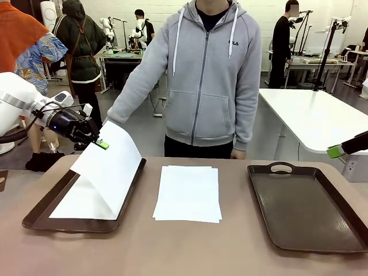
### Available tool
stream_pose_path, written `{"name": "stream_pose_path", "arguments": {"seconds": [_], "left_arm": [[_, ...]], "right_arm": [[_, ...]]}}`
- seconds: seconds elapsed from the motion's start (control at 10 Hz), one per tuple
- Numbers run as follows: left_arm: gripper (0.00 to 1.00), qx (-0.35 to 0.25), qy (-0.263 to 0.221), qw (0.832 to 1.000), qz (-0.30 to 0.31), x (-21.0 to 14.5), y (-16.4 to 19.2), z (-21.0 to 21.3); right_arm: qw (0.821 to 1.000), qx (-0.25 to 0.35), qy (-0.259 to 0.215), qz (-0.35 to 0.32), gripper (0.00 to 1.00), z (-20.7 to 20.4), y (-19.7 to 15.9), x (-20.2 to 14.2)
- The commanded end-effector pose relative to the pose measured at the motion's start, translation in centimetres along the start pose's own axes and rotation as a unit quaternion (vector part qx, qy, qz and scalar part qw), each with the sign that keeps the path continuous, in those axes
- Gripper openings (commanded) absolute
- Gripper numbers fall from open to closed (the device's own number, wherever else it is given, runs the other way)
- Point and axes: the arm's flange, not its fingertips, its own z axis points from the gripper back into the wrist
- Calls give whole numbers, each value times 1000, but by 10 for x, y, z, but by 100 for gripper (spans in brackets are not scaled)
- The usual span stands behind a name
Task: Sort the A4 documents.
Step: Place the A4 Paper in the designated Handle tray.
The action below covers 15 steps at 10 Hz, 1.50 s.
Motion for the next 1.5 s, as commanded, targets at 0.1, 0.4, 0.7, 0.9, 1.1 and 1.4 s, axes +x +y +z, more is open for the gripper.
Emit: {"name": "stream_pose_path", "arguments": {"seconds": [0.1,0.4,0.7,0.9,1.1,1.4], "left_arm": [[1,13,5,1000,21,17,15,9],[1,11,24,998,49,21,35,8],[1,17,12,998,61,19,41,13],[1,79,9,992,98,20,47,19],[1,140,8,983,117,24,47,22],[1,169,40,978,116,35,55,5]], "right_arm": [[1000,7,-2,0,100,-1,-1,0],[1000,7,-2,0,100,-1,-1,0],[1000,7,-2,0,100,-1,-1,0],[1000,7,-2,0,100,-1,-1,0],[1000,7,-2,0,100,-1,-1,0],[1000,7,-2,0,100,-1,-1,0]]}}
